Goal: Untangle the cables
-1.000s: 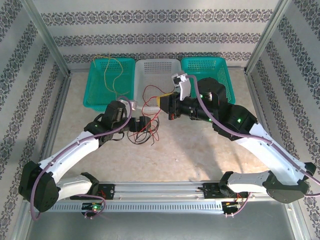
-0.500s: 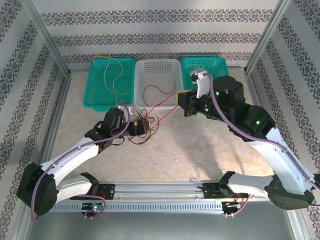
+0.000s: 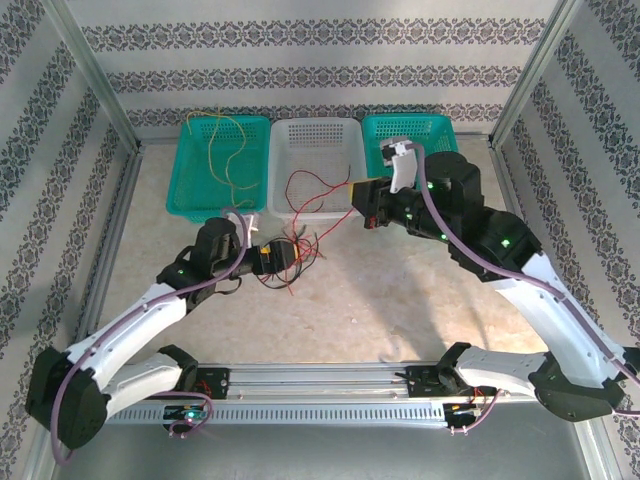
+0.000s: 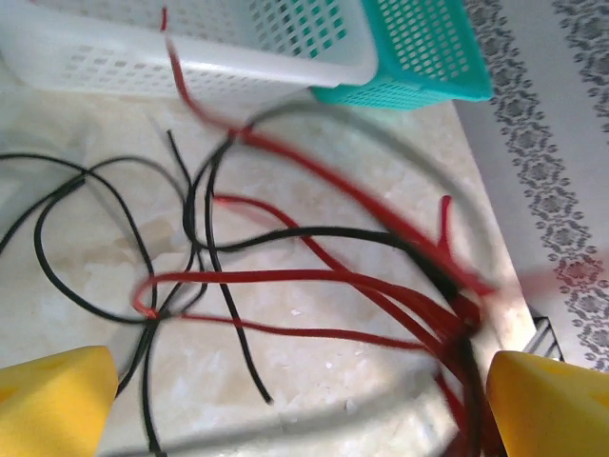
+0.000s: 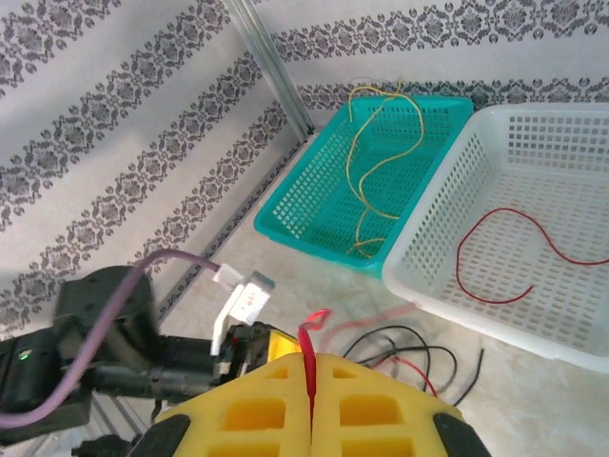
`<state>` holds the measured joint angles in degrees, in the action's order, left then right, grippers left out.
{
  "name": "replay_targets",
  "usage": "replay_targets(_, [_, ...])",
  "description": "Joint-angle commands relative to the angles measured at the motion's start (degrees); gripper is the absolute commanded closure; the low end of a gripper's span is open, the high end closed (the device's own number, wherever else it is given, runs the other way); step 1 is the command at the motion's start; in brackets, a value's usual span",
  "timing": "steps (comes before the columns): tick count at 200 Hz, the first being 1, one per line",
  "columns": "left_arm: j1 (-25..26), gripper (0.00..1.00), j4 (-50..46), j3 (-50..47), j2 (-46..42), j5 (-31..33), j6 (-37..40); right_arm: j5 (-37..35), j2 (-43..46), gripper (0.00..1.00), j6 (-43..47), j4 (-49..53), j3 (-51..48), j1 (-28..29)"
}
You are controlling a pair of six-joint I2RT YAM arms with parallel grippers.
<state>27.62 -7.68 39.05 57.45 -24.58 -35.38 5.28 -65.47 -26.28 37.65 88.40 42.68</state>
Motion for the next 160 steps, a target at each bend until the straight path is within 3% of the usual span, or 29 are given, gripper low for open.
replay_targets(1, [-0.8, 0.00, -5.8, 4.4, -3.2, -3.0, 4.7, -0.2, -1.9, 1.00, -2.8, -6.5, -2.5, 1.7])
replay_targets(43, [-0.9, 0.00, -11.6, 6.3, -5.3, -2.3, 9.8, 0.3, -4.6, 1.00, -3.1, -8.4, -3.3, 3.2])
replay_targets(73, [-0.9, 0.03, -5.5, 6.8, -3.1, -4.4, 10.8, 4.8, -5.0, 1.00, -2.7, -9.5, -3.1, 3.3])
replay_targets(93, [-0.9, 0.08, -1.4, 8.9, -0.5, -1.2, 13.0, 8.3, -4.8, 1.00, -2.2, -9.7, -2.8, 3.3])
replay_targets(119, [-0.9, 0.16, 1.7, 13.9, 4.6, -2.9, 14.5, 10.9, -5.3, 1.00, -1.1, -7.3, -1.4, 3.3])
replay_targets(160, [-0.9, 0.41, 3.5, 16.2, 8.6, -3.0, 16.1, 12.5, -4.9, 1.00, -0.7, -7.7, -1.9, 3.9])
